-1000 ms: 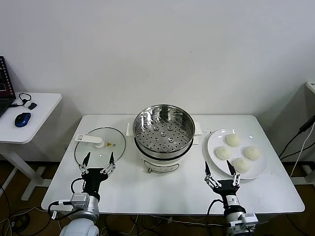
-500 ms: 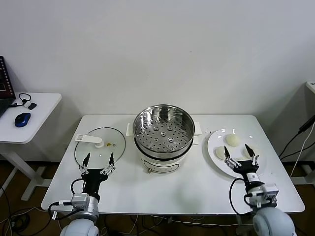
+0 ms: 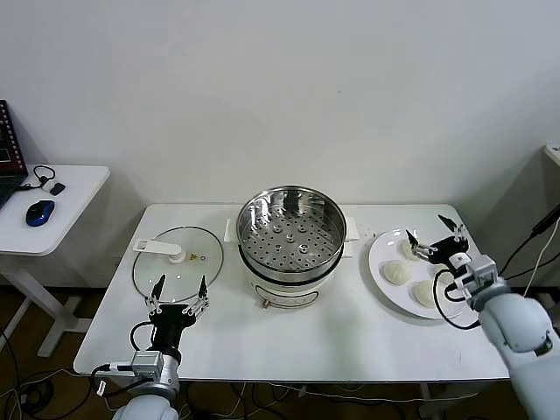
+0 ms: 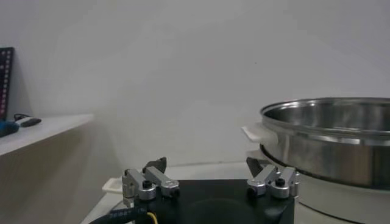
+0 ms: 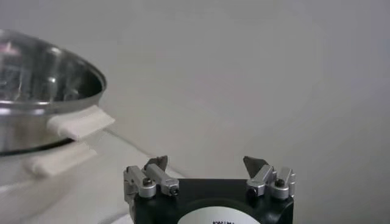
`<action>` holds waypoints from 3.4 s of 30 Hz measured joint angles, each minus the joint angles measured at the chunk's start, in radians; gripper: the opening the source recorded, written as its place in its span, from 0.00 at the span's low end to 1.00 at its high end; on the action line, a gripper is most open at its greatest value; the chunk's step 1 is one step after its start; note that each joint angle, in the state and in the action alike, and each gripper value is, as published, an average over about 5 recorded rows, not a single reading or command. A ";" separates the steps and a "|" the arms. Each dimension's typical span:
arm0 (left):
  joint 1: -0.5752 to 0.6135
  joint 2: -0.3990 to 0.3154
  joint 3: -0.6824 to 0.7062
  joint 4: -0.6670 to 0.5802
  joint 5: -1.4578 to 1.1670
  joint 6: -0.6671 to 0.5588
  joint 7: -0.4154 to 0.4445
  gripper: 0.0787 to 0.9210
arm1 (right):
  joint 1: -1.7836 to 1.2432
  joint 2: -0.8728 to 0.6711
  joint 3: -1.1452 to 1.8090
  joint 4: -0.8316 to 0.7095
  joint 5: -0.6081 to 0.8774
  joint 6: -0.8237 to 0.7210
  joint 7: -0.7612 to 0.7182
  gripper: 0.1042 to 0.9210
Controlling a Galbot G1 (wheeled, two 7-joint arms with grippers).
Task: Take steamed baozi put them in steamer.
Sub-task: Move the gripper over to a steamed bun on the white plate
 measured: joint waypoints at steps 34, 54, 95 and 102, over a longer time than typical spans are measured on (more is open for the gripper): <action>0.005 0.018 0.005 0.047 -0.035 -0.066 -0.003 0.88 | 1.219 -0.122 -1.406 -0.706 -0.140 0.402 -0.666 0.88; -0.011 0.050 -0.013 0.075 -0.079 -0.064 0.007 0.88 | 1.225 0.182 -1.468 -1.123 -0.173 0.475 -0.736 0.88; -0.026 0.115 -0.027 0.121 -0.108 -0.082 0.013 0.88 | 1.163 0.370 -1.367 -1.428 -0.299 0.494 -0.738 0.88; -0.030 0.118 -0.028 0.126 -0.108 -0.085 0.012 0.88 | 1.156 0.376 -1.356 -1.447 -0.305 0.495 -0.734 0.88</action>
